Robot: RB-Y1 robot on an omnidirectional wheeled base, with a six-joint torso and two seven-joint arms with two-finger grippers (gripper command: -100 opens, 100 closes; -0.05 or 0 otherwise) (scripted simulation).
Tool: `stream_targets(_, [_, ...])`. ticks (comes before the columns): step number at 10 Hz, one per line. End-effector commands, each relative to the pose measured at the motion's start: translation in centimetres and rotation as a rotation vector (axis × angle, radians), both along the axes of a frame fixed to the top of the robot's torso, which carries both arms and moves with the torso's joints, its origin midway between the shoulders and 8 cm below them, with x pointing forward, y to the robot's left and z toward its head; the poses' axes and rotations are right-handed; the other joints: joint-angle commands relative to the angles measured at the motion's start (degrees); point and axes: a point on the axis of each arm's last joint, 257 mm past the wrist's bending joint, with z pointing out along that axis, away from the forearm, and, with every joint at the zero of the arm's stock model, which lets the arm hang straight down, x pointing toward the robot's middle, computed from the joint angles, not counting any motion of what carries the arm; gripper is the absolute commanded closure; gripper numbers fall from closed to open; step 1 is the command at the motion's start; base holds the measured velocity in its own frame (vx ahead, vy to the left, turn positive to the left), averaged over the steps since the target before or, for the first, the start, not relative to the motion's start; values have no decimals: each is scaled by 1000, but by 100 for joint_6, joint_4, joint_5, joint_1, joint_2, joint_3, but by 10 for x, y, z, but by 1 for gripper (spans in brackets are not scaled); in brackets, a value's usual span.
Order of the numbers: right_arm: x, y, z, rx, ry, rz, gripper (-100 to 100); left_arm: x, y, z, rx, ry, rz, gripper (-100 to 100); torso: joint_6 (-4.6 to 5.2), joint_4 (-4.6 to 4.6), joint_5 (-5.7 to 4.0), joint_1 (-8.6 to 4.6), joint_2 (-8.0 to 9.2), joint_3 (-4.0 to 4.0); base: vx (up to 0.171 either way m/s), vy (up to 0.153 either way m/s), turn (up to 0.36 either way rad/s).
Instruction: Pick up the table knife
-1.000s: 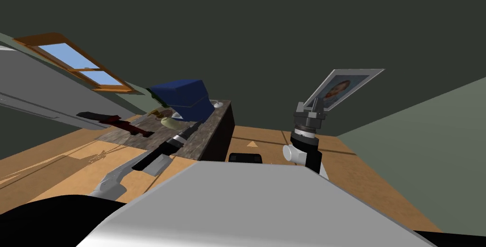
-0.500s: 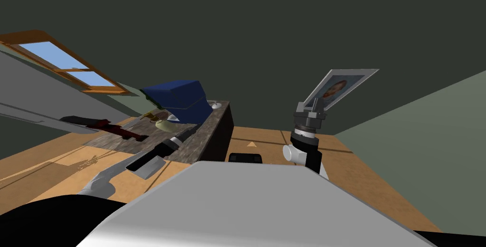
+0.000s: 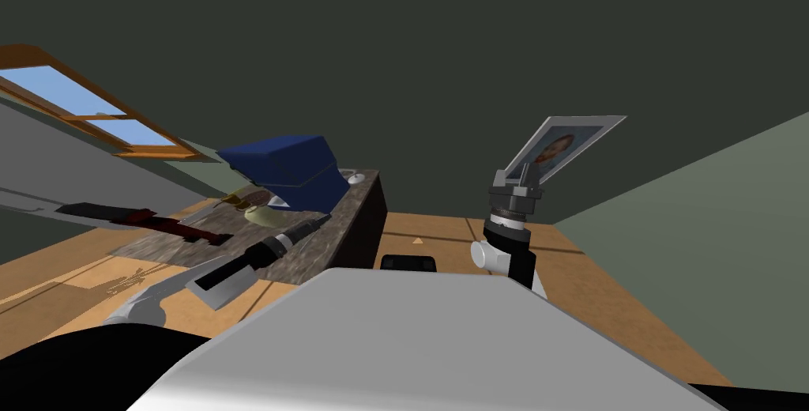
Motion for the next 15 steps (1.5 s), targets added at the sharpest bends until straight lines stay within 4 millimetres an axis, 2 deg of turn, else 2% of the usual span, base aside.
stream_targets(1, [0, 0, 0, 0, 0, 0, 0, -13, 19, -14, 51, 59, -3, -100, 0, 0, 0, 0, 0, 0, 57, -25, -31])
stream_targets(2, [0, 0, 0, 0, 0, 0, 0, -25, 30, -27, 82, 107, -4, -100, 0, 0, 1, -1, -1, 0, 79, -36, -43])
stream_targets(3, [0, 0, 0, 0, 0, 0, 0, -25, 34, -26, 93, 111, -6, -100, 1, -1, 0, -4, -6, -3, 70, -28, -9])
stream_targets(7, [0, 0, 0, 0, 0, 0, 0, -83, 92, -62, 247, 312, -20, -100, 0, -5, -3, -16, -22, -12, 107, -60, -24])
stream_targets(8, [0, 0, 0, 0, 0, 0, 0, -83, 94, -62, 249, 313, -18, -100, 0, -5, -5, -23, -23, -13, 80, -63, -2])
stream_targets(9, [0, 0, 0, 0, 0, 0, 0, -97, 107, -67, 282, 358, -24, -100, 1, -3, -4, -18, -13, -8, 63, -50, -21])
stream_targets(10, [0, 0, 0, 0, 0, 0, 0, -98, 108, -67, 284, 359, -22, -100, 1, -1, -3, -14, -6, -4, 38, -36, -9])
stream_targets(14, [0, 0, 0, 0, 0, 0, 0, -148, 156, -75, 402, 512, -38, -100, 1, -2, -4, -20, -11, -6, 75, -67, -21])
stream_targets(15, [0, 0, 0, 0, 0, 0, 0, -148, 156, -75, 402, 512, -38, -100, 1, -2, -5, -25, -9, -6, 50, -54, -8])
